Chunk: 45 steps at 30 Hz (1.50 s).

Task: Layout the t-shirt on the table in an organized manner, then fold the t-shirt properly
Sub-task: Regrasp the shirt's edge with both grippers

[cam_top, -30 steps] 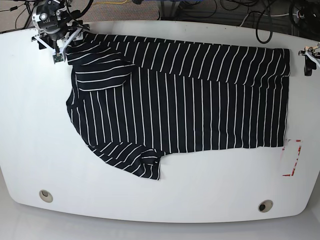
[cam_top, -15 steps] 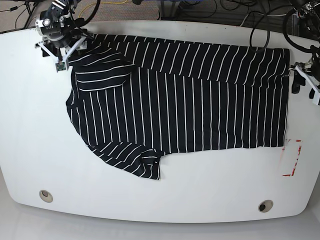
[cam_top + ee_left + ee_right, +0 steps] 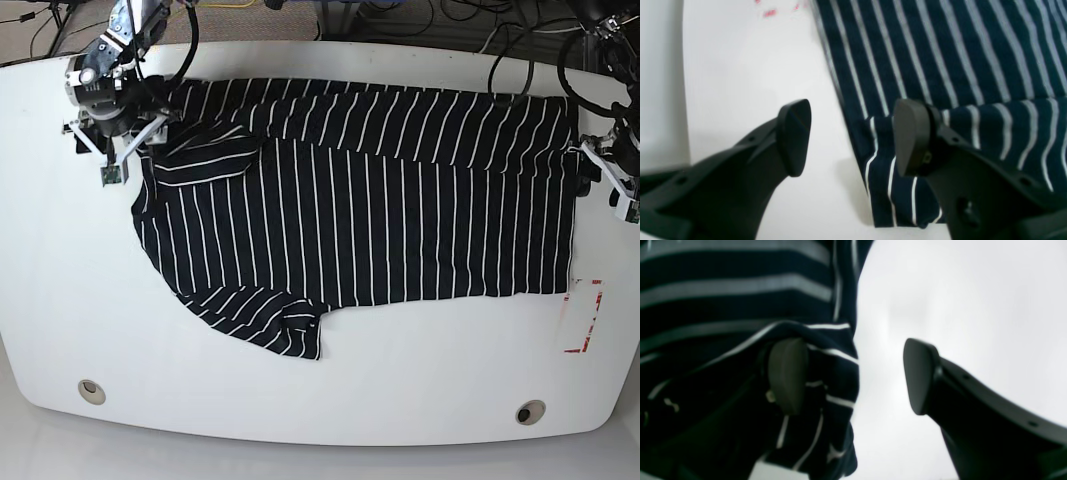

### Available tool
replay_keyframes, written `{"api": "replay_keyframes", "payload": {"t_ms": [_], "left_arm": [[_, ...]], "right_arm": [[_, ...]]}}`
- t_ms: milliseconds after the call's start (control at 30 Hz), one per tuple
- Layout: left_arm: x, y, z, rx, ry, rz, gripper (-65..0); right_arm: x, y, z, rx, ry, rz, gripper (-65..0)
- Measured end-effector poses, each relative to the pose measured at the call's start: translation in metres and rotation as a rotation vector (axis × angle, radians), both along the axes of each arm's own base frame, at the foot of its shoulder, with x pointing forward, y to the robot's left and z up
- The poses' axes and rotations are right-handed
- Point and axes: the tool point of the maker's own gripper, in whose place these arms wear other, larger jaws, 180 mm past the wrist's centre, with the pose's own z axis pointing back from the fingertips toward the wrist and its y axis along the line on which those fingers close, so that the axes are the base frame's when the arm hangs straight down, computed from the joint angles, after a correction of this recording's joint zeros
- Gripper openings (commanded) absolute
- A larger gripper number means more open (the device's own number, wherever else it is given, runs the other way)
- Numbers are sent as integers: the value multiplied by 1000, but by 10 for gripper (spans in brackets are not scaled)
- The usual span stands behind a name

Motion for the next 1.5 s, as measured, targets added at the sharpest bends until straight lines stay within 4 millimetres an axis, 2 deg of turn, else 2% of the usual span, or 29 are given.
{"api": "replay_keyframes", "payload": {"t_ms": [167, 233, 500, 700, 833, 967, 1067, 1300, 1500], "left_arm": [[5, -26, -11, -53, 4, -47, -292], [4, -29, -16, -41, 19, -50, -292], [-7, -24, -35, 11, 93, -1, -292], [-6, -25, -38, -8, 92, -1, -292], [-11, -23, -50, -27, 124, 11, -292], [-14, -20, -62, -54, 145, 25, -292], [-18, -18, -72, -82, 137, 26, -292], [-34, -10, -92, -88, 205, 30, -292], [-31, -9, -89, -89, 191, 28, -292]], "right_arm": [[14, 1, 8, 3, -33, 1, -220], [9, -1, 5, -2, 7, -7, -220], [-32, -5, -14, 0, 154, -37, -220], [-80, -10, -32, -16, 293, -60, -220], [-93, 3, -40, 29, 314, -49, -220], [-97, 14, -42, 85, 288, -28, -220], [-108, 12, -44, 85, 314, -28, -220], [-110, 5, -41, 78, 306, -23, -220], [-87, 5, -33, 86, 232, -4, -220]]}}
